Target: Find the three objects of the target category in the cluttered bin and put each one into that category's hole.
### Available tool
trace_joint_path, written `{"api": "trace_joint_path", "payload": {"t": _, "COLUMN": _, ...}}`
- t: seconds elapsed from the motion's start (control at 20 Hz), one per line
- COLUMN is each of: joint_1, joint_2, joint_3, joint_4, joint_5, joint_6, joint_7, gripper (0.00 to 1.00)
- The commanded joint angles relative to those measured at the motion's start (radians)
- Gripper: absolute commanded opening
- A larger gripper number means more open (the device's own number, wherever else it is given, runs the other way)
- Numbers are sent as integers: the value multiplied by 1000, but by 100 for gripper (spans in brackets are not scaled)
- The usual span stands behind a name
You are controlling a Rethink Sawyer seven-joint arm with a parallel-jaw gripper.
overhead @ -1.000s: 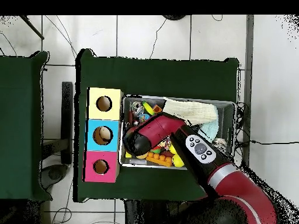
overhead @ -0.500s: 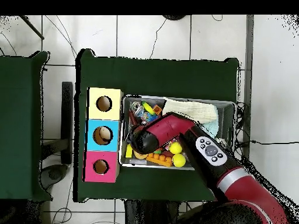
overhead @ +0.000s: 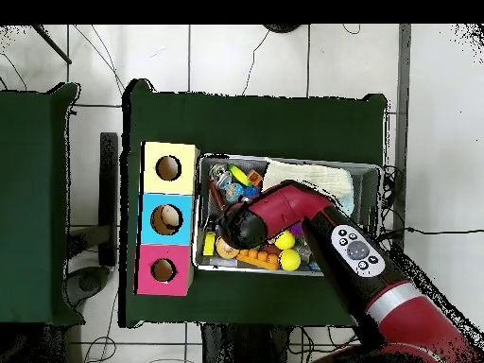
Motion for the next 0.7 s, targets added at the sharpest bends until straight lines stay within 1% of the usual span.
{"api": "trace_joint_path", "payload": {"t": 0.05, "joint_1": -92, "joint_2": -5, "joint_3": 25, "joint_4": 82, "joint_5": 6, "joint_6": 68, "joint_7": -274, "gripper": 0}}
{"api": "trace_joint_path", "payload": {"t": 0.2, "joint_1": -115, "joint_2": -5, "joint_3": 30, "joint_4": 97, "joint_5": 1, "joint_6": 58, "joint_7": -271, "gripper": 0}}
{"api": "trace_joint_path", "payload": {"t": 0.4, "joint_1": -138, "joint_2": -50, "joint_3": 36, "joint_4": 142, "joint_5": 16, "joint_6": 57, "joint_7": -222, "gripper": 0}}
{"api": "trace_joint_path", "payload": {"t": 0.5, "joint_1": -151, "joint_2": -91, "joint_3": 31, "joint_4": 182, "joint_5": 38, "joint_6": 48, "joint_7": -157, "gripper": 0}}
{"api": "trace_joint_path", "payload": {"t": 0.6, "joint_1": -172, "joint_2": -124, "joint_3": 30, "joint_4": 218, "joint_5": 60, "joint_6": 7, "joint_7": -79, "gripper": 0}}
{"api": "trace_joint_path", "payload": {"t": 0.65, "joint_1": -178, "joint_2": -138, "joint_3": 25, "joint_4": 232, "joint_5": 76, "joint_6": -20, "joint_7": -22, "gripper": 0}}
{"api": "trace_joint_path", "payload": {"t": 0.7, "joint_1": -185, "joint_2": -143, "joint_3": 24, "joint_4": 235, "joint_5": 82, "joint_6": -32, "joint_7": -5, "gripper": 0}}
